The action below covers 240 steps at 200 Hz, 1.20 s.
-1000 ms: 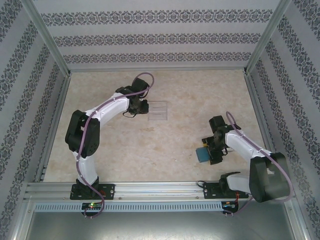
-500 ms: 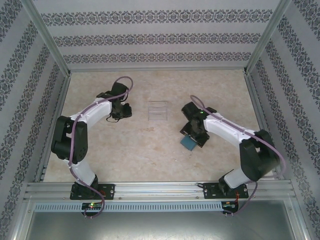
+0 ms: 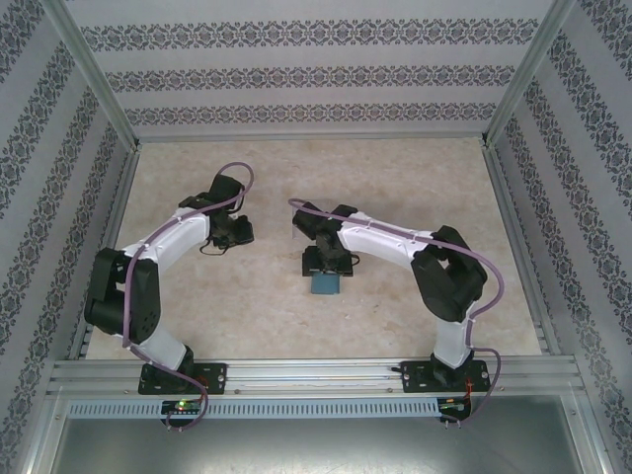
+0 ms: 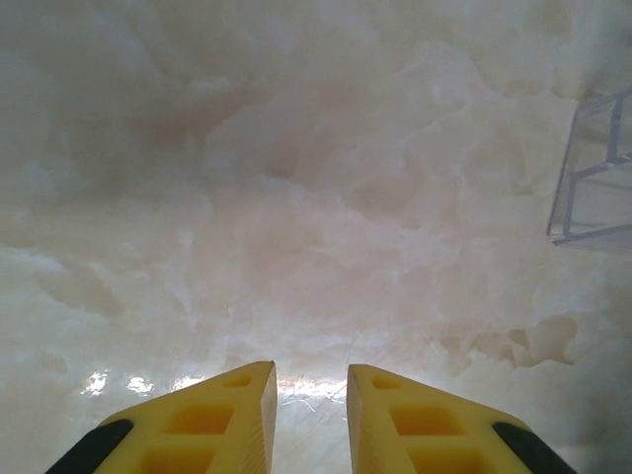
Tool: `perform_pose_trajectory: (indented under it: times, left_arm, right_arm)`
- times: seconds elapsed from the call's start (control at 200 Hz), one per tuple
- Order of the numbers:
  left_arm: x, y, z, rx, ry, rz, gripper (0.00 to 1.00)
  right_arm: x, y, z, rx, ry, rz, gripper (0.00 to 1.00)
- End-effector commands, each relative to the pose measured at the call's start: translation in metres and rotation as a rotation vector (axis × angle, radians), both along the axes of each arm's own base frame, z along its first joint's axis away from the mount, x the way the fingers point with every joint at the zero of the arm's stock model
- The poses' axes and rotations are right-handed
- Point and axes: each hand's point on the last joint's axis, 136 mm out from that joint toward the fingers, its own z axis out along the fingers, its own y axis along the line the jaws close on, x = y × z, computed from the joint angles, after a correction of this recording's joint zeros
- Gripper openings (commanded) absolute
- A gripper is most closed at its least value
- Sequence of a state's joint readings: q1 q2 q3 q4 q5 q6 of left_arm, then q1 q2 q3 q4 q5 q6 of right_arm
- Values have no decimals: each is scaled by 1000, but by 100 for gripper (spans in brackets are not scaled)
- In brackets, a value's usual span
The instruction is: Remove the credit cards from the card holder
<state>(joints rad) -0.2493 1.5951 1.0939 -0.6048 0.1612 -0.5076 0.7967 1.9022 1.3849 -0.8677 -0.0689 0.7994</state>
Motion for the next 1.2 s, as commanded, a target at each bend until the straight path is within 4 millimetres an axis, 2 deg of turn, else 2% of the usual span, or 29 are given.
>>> perform_pose_trajectory:
  times: [0.0,0.26,0.405,0.485,0.759,0.909,0.999,1.194]
  left_arm:
    - [-6,6,6,2,-8,4,26]
    - [-15,6,4,-3,12,2,27]
    - [-17,3,6,-6,12,-2,27]
    - [-18,1,8,-4,13,-3,28]
    - [-20,-8,11,-19,10,-1,28]
    - [-20,-13,-3,-36,3,7,27]
    - [-22,-19,-14,-84,9,27,23]
    - [-25,-41,-23,-167,47,16,22]
  right_arm:
    - [-5,11,-6,18,50,76,72]
    - [-2,19,-23,22,71,95,75]
    - [2,21,-23,18,59,102,81]
    - [5,21,-20,23,46,106,86]
    - [8,20,1,106,19,105,88]
    - [12,13,10,167,-1,111,89]
    - [16,9,13,237,-10,95,88]
    - [30,14,26,462,-19,62,79]
